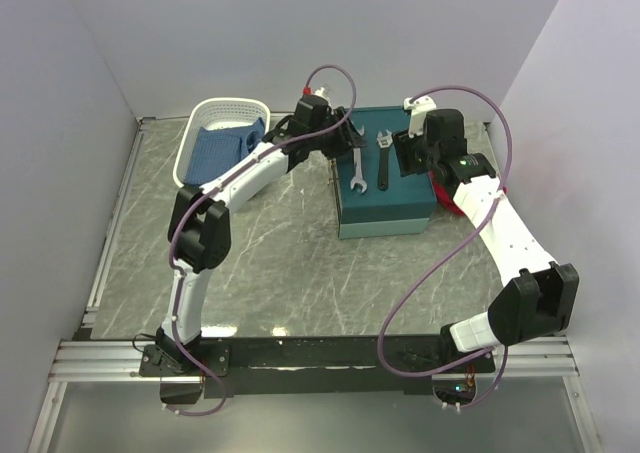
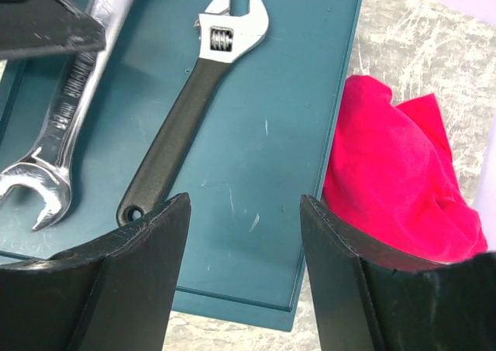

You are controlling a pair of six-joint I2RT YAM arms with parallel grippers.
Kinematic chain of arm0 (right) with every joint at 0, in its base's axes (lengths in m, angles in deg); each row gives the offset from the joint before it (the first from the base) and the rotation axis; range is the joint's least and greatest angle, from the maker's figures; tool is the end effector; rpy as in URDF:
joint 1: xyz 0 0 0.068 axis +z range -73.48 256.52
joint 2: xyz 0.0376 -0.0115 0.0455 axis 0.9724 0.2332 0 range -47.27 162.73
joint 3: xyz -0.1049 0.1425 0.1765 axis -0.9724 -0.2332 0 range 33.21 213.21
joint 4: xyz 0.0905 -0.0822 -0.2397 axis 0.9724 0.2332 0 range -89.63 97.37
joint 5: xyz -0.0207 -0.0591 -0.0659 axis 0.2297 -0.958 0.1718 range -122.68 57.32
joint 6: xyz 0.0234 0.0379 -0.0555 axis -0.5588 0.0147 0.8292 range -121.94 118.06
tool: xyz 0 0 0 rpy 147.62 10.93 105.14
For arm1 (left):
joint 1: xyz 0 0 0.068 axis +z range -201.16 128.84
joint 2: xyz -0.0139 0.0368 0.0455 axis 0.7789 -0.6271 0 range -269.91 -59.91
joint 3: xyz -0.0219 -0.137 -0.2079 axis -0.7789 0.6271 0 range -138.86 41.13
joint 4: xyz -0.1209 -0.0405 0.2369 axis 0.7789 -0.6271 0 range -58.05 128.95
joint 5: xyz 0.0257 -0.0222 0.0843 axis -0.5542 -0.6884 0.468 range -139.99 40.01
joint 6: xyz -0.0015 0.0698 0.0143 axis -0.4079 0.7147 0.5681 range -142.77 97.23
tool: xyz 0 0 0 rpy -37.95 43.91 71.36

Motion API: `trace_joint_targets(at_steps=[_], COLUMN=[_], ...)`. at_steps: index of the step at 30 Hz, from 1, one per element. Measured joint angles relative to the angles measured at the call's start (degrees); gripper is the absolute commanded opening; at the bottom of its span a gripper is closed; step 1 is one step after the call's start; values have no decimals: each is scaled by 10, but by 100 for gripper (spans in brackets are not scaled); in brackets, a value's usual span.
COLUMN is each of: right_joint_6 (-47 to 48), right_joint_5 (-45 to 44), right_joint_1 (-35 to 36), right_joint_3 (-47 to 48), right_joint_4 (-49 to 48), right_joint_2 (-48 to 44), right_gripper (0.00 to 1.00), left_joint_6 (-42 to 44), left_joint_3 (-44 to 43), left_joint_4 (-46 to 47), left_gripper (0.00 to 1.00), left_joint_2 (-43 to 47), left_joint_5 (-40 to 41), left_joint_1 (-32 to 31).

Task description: Sort the tools into containers

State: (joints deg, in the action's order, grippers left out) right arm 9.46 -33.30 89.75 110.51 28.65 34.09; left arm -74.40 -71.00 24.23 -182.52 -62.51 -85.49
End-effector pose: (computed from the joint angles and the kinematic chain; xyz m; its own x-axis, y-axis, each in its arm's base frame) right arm 0.3433 0.0801 0.3222 -0.4670 -0.3127 -0.8271 -0.3185 0.9321 -0.1725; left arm 0.4287 -0.3082 0.2730 -0.7769 -0.3963 -0.4893 0.1666 0.6200 -0.7667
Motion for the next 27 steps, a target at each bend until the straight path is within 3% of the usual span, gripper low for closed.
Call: trace_joint_targets(at_steps=[8,10,13,14,19,23,27], right_joint_6=[-4,-10,-18,-21,-24,-42,-77], right_joint_5=[0,-3,-12,-18,-48,-87,-150], right_joint_1=[-1,-3,-11,-14,-34,-42,-43], right_joint_3=[0,2,9,15,76,150,186], right_joint_4=[0,1,1,4,21,53,91], right_joint_2=[3,4,6,7,27,55,76], right_gripper=[71,75,97,100,100,100,100], left_joint_6=[57,82,133,156,282,380,404], left_joint_3=[-21,-26,-30,-30,-5,98,191], left_joint_4=[17,17,16,15,24,57,55], left_gripper=[97,96,96,96,96,96,96], left_joint_2=[5,14,42,57,150,251,306], left_joint_5=[2,5,22,31,109,198,215], left_joint_1=[-20,-23,-24,-23,-21,-14,40])
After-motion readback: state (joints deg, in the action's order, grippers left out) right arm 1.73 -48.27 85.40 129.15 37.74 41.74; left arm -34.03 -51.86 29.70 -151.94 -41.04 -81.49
